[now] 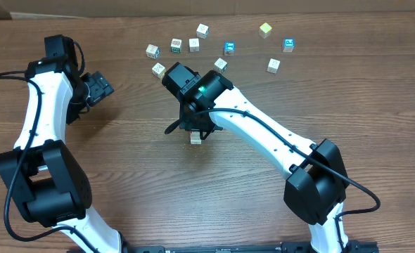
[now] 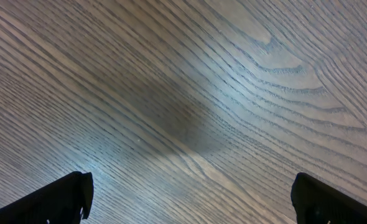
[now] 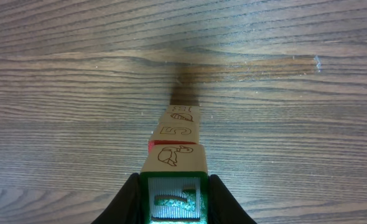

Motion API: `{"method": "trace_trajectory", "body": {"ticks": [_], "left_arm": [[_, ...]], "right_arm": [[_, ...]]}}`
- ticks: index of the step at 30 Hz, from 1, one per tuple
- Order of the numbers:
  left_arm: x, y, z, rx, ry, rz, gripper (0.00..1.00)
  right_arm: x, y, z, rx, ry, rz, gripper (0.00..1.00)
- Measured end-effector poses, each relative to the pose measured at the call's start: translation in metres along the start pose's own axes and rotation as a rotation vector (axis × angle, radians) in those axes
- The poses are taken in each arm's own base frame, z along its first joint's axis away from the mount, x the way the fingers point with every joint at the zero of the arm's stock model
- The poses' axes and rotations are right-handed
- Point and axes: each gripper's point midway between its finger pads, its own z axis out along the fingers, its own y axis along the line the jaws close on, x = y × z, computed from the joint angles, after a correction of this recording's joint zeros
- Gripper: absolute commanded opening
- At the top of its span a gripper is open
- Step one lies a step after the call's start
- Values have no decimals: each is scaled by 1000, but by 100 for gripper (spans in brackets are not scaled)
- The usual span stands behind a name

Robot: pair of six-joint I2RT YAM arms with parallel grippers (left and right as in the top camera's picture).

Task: Form a tower
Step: 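Align and lower the green-bordered block onto the 'E' block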

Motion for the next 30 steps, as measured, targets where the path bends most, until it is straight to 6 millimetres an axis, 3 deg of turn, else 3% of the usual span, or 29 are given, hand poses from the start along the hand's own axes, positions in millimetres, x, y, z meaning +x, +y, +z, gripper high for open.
{"method": "trace_trajectory", "body": {"ticks": [30], "left_arm": [[0, 0, 0, 0, 0, 0, 100]], "right_arm": [[3, 4, 0, -1, -2, -4, 13]]}}
